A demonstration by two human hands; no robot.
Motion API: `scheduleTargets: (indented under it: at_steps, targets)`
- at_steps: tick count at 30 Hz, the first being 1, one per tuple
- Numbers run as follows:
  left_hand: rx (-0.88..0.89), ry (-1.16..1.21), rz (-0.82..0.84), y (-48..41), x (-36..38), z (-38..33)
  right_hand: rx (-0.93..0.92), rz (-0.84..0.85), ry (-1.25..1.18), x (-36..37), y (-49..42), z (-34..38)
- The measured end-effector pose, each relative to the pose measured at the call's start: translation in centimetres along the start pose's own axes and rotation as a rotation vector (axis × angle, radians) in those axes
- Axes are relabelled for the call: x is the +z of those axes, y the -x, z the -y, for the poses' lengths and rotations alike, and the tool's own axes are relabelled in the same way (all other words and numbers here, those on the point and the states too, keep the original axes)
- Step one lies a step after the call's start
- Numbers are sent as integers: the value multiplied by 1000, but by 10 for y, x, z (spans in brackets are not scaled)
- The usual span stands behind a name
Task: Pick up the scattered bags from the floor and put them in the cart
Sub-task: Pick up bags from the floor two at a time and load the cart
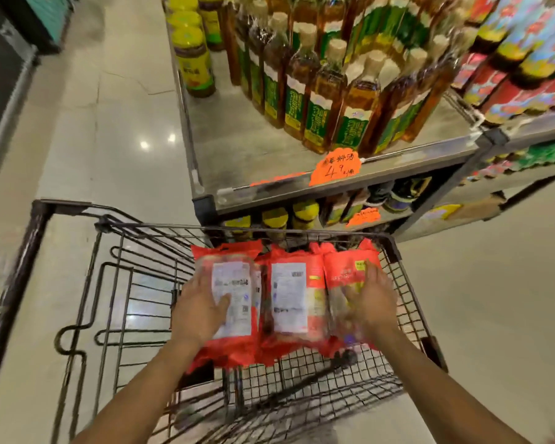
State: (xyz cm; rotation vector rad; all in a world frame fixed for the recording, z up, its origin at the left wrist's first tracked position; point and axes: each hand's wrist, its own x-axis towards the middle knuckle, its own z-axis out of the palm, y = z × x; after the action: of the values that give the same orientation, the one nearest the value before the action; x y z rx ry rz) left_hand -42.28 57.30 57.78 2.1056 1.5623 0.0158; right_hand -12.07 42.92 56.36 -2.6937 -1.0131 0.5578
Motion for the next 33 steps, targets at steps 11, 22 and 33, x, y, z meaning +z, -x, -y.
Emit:
scheduleTargets:
  at_steps: [11,22,33]
  targets:
    - [912,-310,-356,147,-139,-154,-216,-497,229,-151,234,76]
    - [1511,-326,-184,360,-39,-326,389,-666,264,-203,451,-143]
    - [1962,-264,61,659,134,-396,974,-691,143,-159,725,-366]
